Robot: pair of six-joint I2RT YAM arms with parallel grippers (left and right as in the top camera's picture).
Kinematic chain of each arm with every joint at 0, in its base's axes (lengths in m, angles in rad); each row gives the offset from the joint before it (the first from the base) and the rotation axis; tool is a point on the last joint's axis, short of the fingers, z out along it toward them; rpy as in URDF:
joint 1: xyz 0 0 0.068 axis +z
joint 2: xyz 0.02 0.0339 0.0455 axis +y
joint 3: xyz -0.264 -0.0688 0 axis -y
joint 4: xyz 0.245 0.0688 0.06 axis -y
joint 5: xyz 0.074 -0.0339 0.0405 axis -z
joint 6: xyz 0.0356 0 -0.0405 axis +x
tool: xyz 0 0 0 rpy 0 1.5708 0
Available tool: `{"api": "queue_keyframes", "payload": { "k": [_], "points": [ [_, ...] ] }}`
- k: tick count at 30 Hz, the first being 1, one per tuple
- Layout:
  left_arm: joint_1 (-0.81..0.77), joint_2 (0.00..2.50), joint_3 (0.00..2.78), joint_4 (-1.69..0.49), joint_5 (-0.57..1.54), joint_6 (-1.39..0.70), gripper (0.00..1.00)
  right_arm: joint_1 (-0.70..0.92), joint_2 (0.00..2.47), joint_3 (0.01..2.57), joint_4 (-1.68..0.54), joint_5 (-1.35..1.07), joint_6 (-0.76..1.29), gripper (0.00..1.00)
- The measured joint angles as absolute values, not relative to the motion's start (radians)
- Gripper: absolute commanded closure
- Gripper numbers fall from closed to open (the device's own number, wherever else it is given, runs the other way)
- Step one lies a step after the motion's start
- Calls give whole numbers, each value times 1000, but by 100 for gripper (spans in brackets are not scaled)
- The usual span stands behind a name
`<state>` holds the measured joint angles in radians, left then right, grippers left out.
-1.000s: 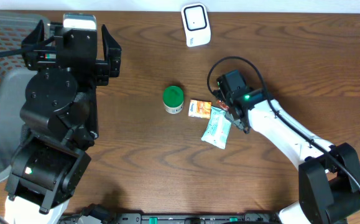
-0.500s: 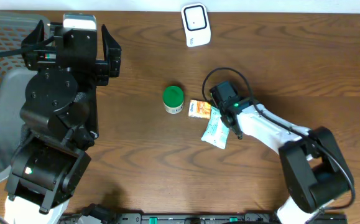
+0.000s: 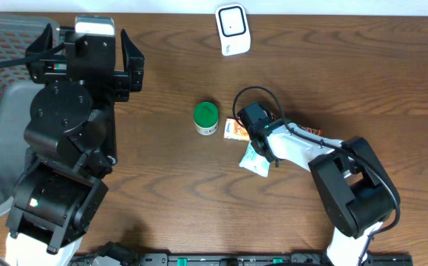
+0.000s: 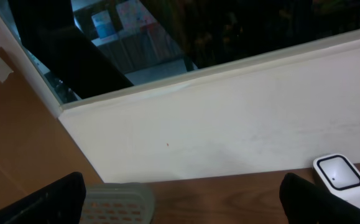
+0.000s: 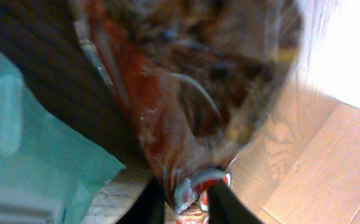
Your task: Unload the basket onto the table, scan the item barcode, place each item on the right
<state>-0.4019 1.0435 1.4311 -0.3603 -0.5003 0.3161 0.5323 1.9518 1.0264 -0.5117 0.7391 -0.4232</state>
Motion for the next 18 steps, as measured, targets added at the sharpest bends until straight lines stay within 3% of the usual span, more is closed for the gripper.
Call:
{"api": "queue_keyframes", "payload": {
  "k": [2,11,18],
  "points": [
    [-402,1044,1431,-361,-501,316,0,533,1956,1026,-511,745,-419,99],
    [-402,1044,1431,-361,-500,316,0,532,1954,1047,-565,710,-376,99],
    [-402,1044,1431,-360,-501,316,0,511,1900,1188,-807,334,-358,99]
  ]
}}
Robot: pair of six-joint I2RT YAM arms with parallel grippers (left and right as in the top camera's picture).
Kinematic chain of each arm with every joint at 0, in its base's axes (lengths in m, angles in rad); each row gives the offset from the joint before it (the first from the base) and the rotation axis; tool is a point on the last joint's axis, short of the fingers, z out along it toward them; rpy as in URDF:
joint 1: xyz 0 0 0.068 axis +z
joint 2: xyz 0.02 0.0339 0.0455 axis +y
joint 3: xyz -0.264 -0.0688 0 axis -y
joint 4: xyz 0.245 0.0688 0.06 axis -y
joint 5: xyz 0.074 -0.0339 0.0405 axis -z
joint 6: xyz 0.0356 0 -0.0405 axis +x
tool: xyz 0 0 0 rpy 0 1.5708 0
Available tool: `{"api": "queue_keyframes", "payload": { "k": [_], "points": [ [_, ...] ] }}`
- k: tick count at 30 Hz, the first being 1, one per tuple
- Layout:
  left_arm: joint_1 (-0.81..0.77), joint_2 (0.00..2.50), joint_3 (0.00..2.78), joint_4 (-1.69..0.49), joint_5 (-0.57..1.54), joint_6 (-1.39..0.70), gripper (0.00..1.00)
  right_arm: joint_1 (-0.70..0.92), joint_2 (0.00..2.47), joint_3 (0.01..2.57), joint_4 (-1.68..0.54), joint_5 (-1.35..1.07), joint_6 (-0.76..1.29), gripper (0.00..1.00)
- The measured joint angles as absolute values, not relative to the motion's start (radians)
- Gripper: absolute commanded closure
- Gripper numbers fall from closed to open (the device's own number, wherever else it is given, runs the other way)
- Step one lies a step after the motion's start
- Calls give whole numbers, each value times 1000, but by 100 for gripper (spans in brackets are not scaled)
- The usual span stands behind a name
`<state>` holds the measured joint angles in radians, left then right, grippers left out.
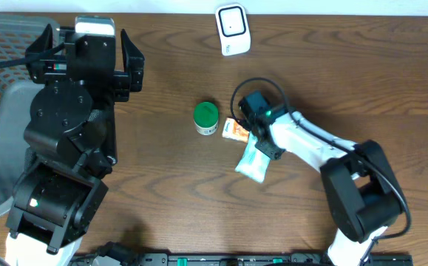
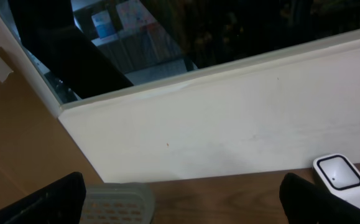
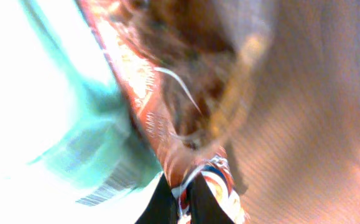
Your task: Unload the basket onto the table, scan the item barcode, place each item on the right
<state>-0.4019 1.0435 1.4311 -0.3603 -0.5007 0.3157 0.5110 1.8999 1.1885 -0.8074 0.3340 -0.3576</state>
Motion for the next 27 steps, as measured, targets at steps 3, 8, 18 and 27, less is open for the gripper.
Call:
{"api": "queue_keyframes", "payload": {
  "k": [3,8,18,27],
  "points": [
    [-402,1044,1431,-361,-501,316,0,477,1870,1264,-920,112,-354,99],
    [-402,1044,1431,-360,-500,316,0,360,1851,1336,-1069,-280,-363,99],
    [-402,1044,1431,-361,-500,316,0,105,1851,1292,-1103,-971,-550,99],
    [-402,1044,1431,-361,-501,316,0,76,1911,1066,-785,-1423,-588,99]
  ]
}}
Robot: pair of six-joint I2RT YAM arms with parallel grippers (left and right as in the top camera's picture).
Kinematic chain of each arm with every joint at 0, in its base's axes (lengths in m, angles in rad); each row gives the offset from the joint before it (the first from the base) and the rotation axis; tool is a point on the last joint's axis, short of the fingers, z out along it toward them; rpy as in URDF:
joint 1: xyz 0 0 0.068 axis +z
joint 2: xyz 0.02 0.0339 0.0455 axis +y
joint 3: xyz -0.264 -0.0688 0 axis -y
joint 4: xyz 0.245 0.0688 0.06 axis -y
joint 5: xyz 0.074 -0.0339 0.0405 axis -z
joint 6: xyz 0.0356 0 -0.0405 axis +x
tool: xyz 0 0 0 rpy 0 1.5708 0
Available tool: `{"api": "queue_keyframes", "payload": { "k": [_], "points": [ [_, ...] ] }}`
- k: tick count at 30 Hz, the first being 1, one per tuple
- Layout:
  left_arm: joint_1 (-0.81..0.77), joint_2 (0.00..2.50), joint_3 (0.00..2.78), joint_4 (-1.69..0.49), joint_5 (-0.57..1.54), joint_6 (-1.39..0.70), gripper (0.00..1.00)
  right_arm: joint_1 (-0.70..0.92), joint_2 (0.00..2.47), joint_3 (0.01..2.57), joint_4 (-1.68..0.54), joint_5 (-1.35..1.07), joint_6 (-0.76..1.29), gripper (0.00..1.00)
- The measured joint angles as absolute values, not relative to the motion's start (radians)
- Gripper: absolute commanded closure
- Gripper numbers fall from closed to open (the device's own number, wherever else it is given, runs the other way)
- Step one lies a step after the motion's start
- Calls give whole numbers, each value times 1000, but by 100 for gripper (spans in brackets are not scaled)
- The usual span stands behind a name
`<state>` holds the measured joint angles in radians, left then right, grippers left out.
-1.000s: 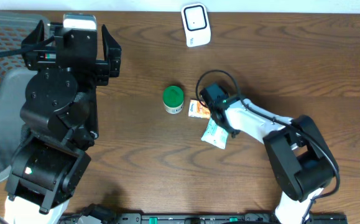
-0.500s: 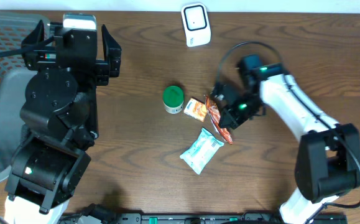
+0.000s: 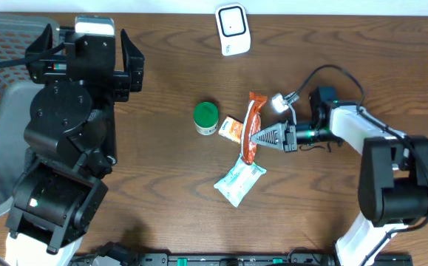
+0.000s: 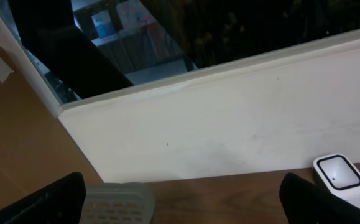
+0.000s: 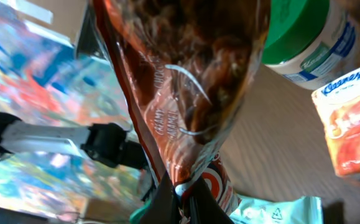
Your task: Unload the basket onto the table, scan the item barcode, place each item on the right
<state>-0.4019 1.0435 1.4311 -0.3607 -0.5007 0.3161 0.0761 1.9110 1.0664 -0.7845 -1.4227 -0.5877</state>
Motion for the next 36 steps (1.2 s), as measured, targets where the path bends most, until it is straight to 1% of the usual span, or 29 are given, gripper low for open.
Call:
{"api": "queue_keyframes", "payload": {
  "k": [7,22,27,32,36],
  "points": [
    [-402,1044,1431,-361,-500,316,0,76,1923,1044,-667,-1496,-580,99],
    [-402,1044,1431,-361,-500,316,0,76,1923,1044,-424,-1522,-543,99],
    [-402,1044,1431,-361,-500,316,0,76,1923,1044,-307,-1525,-467,99],
    [-402,1044,1431,-361,-500,316,0,76,1923,1044,-174,-1527,-337,99],
    [-402,1044,1431,-361,-500,316,0,76,1923,1044,-136,-1527,-236,99]
  ]
}}
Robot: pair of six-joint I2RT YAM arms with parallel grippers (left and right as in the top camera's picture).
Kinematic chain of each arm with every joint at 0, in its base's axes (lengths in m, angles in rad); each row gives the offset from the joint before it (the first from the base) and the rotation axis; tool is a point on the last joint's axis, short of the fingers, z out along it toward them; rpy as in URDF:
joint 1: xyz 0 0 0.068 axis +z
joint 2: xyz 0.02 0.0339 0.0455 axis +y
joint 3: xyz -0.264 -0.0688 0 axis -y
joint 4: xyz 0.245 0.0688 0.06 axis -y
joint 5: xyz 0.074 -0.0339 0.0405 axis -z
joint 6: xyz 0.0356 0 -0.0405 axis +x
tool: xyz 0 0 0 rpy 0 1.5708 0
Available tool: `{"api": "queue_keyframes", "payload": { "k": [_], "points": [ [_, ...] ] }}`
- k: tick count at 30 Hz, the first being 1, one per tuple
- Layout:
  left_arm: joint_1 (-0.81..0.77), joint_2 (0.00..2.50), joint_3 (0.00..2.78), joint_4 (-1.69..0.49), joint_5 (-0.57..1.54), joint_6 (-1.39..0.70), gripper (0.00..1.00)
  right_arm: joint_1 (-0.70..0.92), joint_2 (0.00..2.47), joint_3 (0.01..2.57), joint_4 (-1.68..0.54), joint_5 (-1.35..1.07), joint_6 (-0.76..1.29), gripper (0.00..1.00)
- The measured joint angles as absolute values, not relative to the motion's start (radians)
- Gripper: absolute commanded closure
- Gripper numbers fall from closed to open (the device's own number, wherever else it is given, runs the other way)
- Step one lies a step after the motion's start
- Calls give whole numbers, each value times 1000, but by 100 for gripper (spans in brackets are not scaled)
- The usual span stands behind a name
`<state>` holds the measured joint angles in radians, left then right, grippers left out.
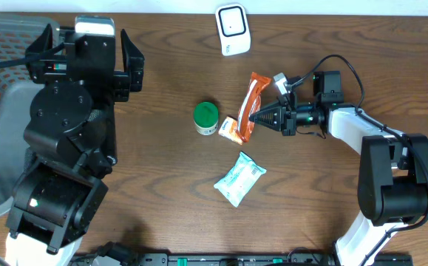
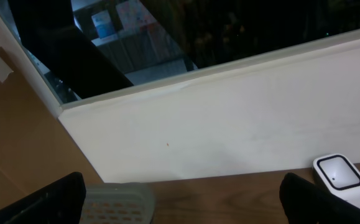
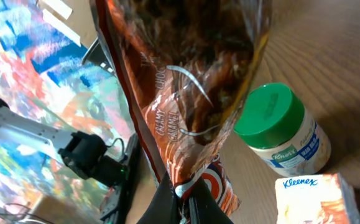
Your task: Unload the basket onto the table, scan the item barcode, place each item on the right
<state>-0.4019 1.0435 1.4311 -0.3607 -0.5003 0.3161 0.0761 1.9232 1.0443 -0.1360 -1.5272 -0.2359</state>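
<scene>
My right gripper is shut on the end of an orange-red snack bag, held off the table right of the middle; in the right wrist view the bag fills the frame with its seam pinched at the gripper. The white barcode scanner stands at the far table edge, also low right as the scanner in the left wrist view. My left gripper is open and raised at the left, holding nothing.
A green-lidded jar and an orange tissue pack sit at the middle. A teal packet lies nearer the front. A grey basket stands at the left edge.
My right gripper has carried the snack bag a little toward the far edge and the scanner. The left arm and the other items have not moved.
First my right gripper was shut on the snack bag down by the teal packet and tissue pack. The teal packet then shifted toward the front. Then the bag was lifted clear at the middle right, and now it hangs closer to the scanner.
</scene>
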Motion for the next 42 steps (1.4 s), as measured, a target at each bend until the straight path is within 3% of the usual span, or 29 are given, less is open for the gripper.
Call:
{"api": "queue_keyframes", "payload": {
  "k": [18,22,27,30,35,42],
  "points": [
    [-402,1044,1431,-361,-500,316,0,70,1923,1044,-64,-1528,147,99],
    [-402,1044,1431,-361,-500,316,0,69,1924,1042,168,-1530,258,99],
    [-402,1044,1431,-361,-500,318,0,84,1924,1063,772,-1535,604,99],
    [-402,1044,1431,-360,-500,319,0,115,1923,1105,1027,-1546,805,99],
    [-402,1044,1431,-361,-500,319,0,129,1922,1198,913,-1548,969,99],
    [-402,1044,1431,-361,-500,319,0,127,1922,1326,726,-1494,1027,99]
  ]
}}
